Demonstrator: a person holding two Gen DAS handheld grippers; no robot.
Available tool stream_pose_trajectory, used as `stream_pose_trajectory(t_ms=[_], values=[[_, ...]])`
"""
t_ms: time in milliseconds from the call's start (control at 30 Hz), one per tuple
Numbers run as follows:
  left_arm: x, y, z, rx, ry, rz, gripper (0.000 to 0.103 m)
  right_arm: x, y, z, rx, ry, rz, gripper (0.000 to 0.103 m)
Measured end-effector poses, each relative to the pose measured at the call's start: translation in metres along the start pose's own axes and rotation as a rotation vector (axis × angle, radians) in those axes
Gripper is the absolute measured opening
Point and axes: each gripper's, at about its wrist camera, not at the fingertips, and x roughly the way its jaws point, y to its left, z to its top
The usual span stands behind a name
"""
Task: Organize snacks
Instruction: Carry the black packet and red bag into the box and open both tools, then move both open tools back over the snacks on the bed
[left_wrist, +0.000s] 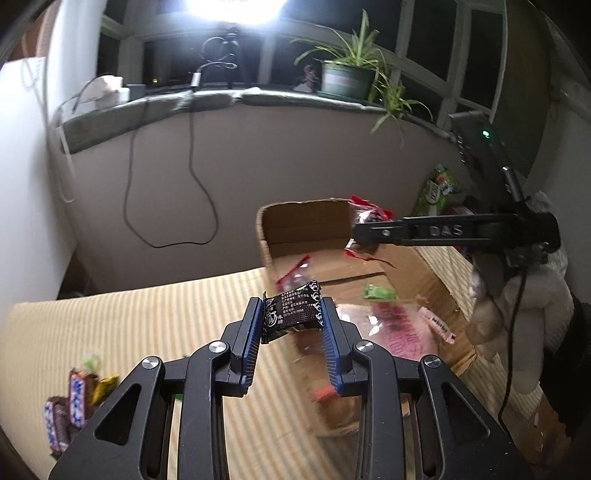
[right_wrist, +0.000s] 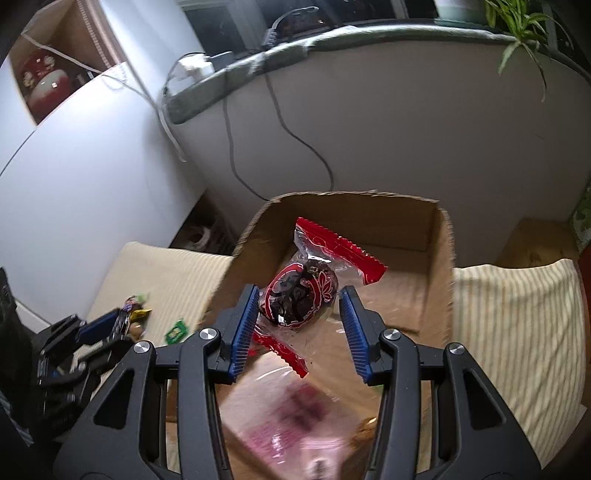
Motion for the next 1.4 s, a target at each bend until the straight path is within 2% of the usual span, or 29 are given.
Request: stream_pose_trajectory(t_ms=[300,567,600,667,733,800,867,1067,1200,1400], values=[[0.016,-0.025,0.005,0.049,0.022,-0.02,0.029,0.01,-0.027,0.002,0.028,0.018,-0.022,0.048],[0.02,-0.035,0.002,0.066,0.036,-0.021,0.032,0.015,-0.031,-0.001,0.031,0.028,-0.027,0.05],[0.02,-0.036,0.002,0.068,0.036,-0.02,0.034,0.015,-0.031,-0.001,0.029,0.029,-0.029,0.051],[0.019,-0.036,0.003,0.068,0.035,-0.015,0.045,0.015,-0.031,-0.002,0.03,0.026,-0.029,0.051],[0.018,-0.037,0.003,0.069,0.031,-0.014,0.046,0.013,-0.031,-0.002,0.035,0.019,-0.034,0.059],[0.018,-0.038,0.004,0.07,0.028,-0.012,0.052,0.01,-0.03,-0.002,0.036,0.007,-0.032,0.072],[0.017,-0.038,0.004,0.072,0.024,-0.011,0.06,0.009,-0.028,-0.002,0.027,0.005,-0.028,0.075],[0.013,-0.04,0.003,0.073,0.017,-0.013,0.06,0.008,-0.016,-0.005,-0.011,0.009,-0.047,0.076],[0.008,-0.038,0.004,0.073,0.012,-0.015,0.06,0.003,-0.011,-0.005,-0.019,-0.008,-0.06,0.084],[-0.004,-0.037,0.003,0.071,-0.008,-0.01,0.06,-0.005,-0.006,-0.004,-0.021,-0.029,-0.069,0.084]])
